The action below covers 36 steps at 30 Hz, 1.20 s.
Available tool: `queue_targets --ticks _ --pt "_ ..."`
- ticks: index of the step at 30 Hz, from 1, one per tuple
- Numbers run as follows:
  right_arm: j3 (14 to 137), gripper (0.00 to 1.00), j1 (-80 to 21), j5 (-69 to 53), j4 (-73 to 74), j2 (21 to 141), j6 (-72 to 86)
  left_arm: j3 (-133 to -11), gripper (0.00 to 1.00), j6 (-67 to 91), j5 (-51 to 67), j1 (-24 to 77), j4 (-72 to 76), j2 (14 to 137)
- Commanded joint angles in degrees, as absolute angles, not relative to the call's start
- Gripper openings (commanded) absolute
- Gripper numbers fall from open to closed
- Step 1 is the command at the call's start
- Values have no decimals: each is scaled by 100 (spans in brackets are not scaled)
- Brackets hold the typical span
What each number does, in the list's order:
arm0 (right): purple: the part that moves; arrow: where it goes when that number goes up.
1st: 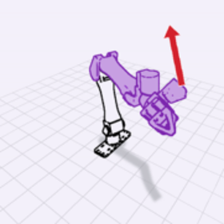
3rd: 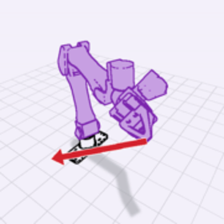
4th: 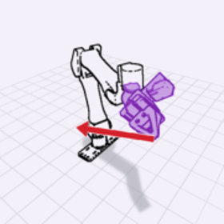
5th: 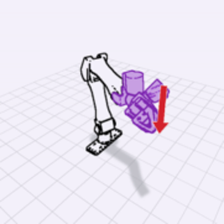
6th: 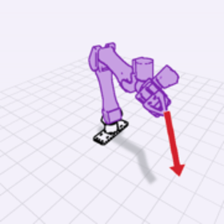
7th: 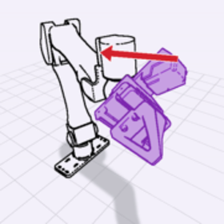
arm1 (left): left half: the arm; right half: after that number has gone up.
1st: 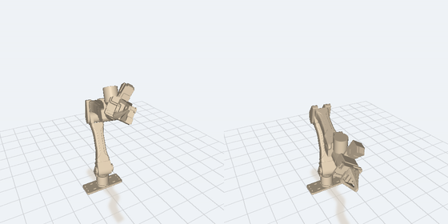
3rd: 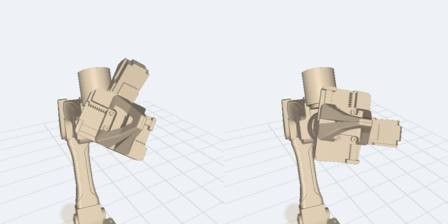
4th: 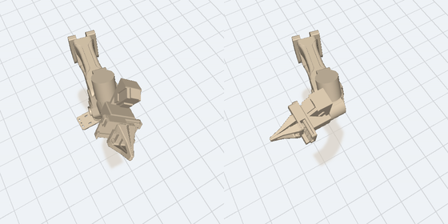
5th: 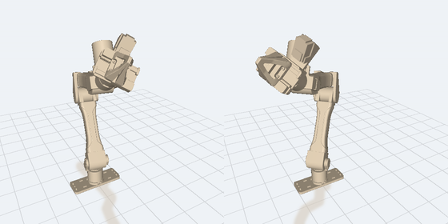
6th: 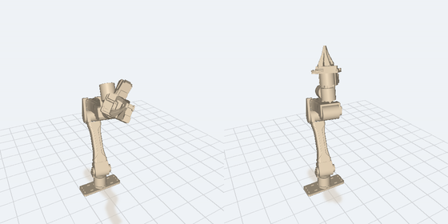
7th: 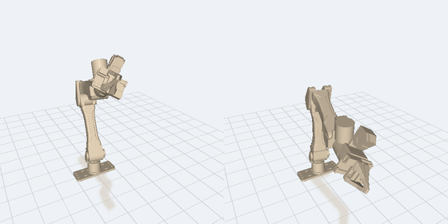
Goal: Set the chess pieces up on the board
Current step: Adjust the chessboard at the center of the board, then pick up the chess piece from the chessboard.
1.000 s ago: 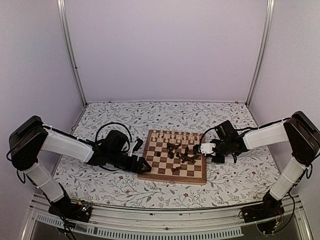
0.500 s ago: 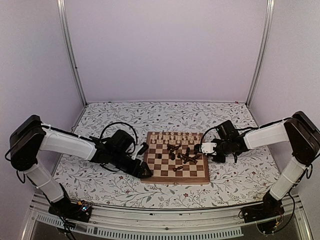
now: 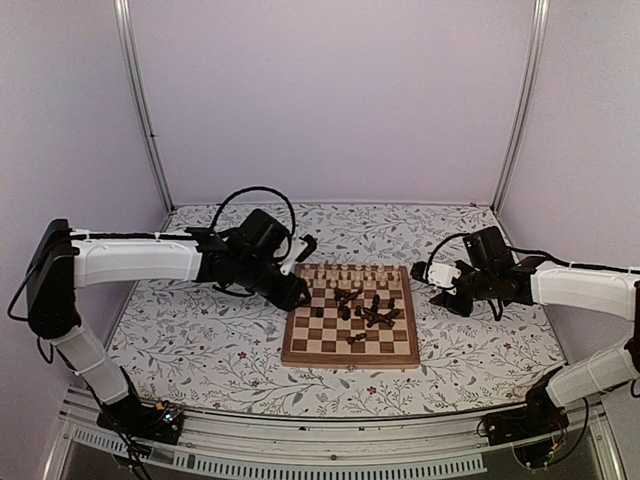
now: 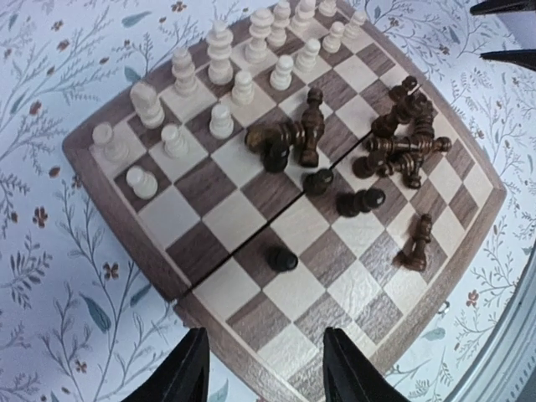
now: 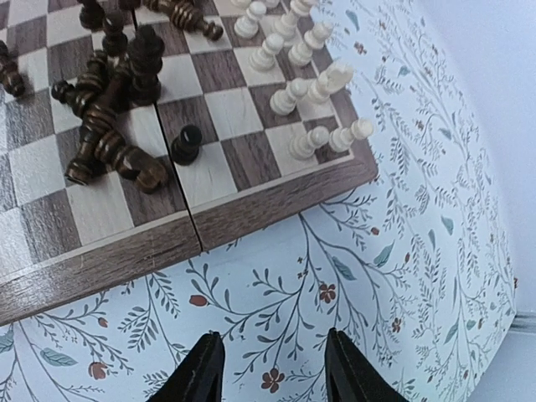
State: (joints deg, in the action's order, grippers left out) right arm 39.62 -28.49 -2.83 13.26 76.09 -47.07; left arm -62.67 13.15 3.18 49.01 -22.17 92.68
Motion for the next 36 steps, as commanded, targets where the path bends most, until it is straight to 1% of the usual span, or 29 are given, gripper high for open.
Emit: queue_targets --ticks 1,3,5,7,8,10,17,26,30,36 --pt "3785 48 -2595 -818 1233 7111 -4089 -7060 47 691 196 4983 -2640 10083" --pt "3671 51 -2543 -729 1003 6986 -4071 -7312 47 617 177 4991 -2773 10368" --pt "3730 52 -2539 -619 1001 6986 -4027 -7477 49 548 181 5000 -2850 10558" --pt "3727 53 -2536 -560 978 6989 -3984 -7586 52 523 174 5001 -2902 10668" --pt "3685 54 -2537 -561 957 6981 -4003 -7619 58 519 184 5001 -2929 10708" --pt "3653 54 -2539 -585 941 6945 -4024 -7654 60 523 218 5009 -2961 10775" --pt "3665 54 -2536 -607 918 7034 -4085 -7572 54 648 232 5027 -2865 10811" --pt "3615 53 -2532 -557 897 7060 -4139 -7813 53 665 258 5166 -2790 11102" --pt "3590 53 -2539 -523 896 7087 -4187 -7973 45 749 30 5178 -2904 11247" --pt "3577 52 -2540 -527 888 7109 -4216 -7994 34 764 143 5177 -2928 11342"
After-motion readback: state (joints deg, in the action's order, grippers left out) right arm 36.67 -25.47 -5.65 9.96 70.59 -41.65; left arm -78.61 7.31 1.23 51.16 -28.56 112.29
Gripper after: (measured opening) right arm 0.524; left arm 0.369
